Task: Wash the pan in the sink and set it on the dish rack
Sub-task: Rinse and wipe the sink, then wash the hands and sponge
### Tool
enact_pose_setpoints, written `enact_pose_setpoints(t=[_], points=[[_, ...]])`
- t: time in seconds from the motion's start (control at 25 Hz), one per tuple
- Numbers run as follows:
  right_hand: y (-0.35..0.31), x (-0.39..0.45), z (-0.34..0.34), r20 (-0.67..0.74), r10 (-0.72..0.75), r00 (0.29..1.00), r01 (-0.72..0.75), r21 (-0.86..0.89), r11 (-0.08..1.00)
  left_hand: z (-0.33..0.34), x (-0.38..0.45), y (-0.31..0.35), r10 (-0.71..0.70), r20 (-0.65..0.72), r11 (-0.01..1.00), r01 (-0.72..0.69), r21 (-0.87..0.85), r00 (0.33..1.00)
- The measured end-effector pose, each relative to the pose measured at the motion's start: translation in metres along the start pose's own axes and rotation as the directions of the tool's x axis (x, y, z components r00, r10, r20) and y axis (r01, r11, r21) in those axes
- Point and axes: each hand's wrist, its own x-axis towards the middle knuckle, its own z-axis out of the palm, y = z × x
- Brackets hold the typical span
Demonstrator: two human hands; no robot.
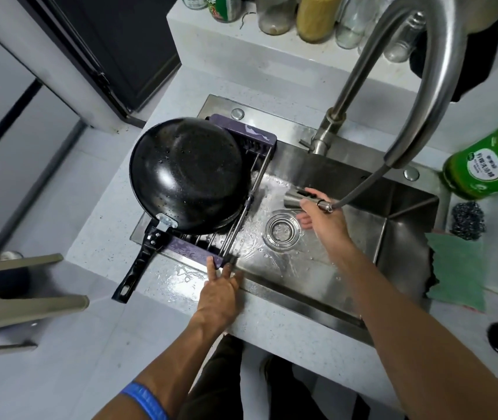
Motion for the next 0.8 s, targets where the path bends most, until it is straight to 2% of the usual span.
enact_pose_setpoints(t=[0.12, 0.24, 0.48, 0.56, 0.68, 0.8], points=[[-0.001, -0.009, -0.015, -0.043, 0.003, 0.999, -0.005, -0.035, 0.999, 0.001, 0.001, 0.000, -0.004, 0.001, 1.000, 0.004, -0.024, 1.000], [0.001, -0.018, -0.032, 0.041, -0.015, 0.999, 0.021, -0.137, 0.990, -0.005, 0.000, 0.004, -0.016, 0.021, 0.999, 0.017, -0.050, 1.000], [0.000, -0.020, -0.044, 0.035, -0.042, 0.998, 0.050, -0.283, 0.958, -0.018, -0.008, 0.011, -0.048, 0.036, 0.995, 0.051, -0.085, 0.998], [0.000, -0.020, -0.043, 0.031, -0.043, 0.999, 0.050, -0.275, 0.960, -0.024, -0.011, 0.014, -0.039, 0.042, 0.996, 0.043, -0.078, 0.998], [-0.003, -0.014, -0.050, -0.075, -0.077, 0.994, 0.051, -0.303, 0.952, -0.029, -0.015, 0.012, -0.019, 0.056, 0.995, 0.025, -0.094, 0.998], [-0.009, -0.006, -0.071, -0.189, -0.184, 0.965, 0.072, -0.483, 0.872, -0.024, -0.013, 0.007, 0.005, 0.055, 0.995, 0.000, -0.096, 0.998]])
